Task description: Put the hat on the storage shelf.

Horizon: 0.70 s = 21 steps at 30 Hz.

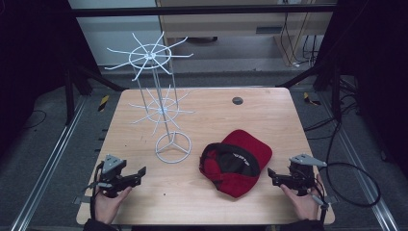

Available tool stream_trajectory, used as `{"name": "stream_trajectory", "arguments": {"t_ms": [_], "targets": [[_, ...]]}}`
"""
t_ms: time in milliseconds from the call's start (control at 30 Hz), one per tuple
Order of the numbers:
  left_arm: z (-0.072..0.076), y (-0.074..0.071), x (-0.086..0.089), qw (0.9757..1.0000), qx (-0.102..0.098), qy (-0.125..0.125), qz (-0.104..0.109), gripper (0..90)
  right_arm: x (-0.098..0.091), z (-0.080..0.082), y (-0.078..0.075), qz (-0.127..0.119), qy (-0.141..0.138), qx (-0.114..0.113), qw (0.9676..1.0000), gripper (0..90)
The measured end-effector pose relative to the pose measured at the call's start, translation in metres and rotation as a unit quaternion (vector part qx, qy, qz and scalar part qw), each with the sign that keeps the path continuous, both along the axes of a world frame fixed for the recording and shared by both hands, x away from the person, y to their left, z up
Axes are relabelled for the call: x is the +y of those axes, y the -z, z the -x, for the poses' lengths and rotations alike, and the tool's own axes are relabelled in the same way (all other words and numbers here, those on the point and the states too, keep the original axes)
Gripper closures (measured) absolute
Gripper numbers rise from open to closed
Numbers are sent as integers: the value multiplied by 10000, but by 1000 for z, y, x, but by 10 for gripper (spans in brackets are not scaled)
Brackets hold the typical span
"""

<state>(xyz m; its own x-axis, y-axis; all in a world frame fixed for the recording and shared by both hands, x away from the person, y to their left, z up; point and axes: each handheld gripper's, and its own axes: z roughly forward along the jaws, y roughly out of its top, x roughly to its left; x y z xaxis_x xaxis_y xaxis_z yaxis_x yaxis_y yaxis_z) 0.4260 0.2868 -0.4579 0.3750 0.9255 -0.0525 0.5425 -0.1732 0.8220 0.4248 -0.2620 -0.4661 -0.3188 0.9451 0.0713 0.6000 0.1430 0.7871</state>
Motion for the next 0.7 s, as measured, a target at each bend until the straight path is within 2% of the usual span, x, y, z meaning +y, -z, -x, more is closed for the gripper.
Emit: {"name": "stream_trajectory", "arguments": {"t_ms": [167,333,433,600,700], "targets": [[6,-4,-14,9998,-90,160,110,221,6,4,-4,-37,-87,-108,9999,111],[9,-7,-30,9989,-190,416,74,281,8,11,-8,-150,-28,-258,9995,171],[8,-10,-40,9982,-225,564,-8,299,9,15,-11,-114,49,-373,9992,200],[6,-18,-62,9963,-256,823,-53,316,9,16,-11,-10,31,-316,9995,236],[5,-20,-76,9950,-245,965,-59,314,5,15,-11,-80,-12,-252,9997,242]]}}
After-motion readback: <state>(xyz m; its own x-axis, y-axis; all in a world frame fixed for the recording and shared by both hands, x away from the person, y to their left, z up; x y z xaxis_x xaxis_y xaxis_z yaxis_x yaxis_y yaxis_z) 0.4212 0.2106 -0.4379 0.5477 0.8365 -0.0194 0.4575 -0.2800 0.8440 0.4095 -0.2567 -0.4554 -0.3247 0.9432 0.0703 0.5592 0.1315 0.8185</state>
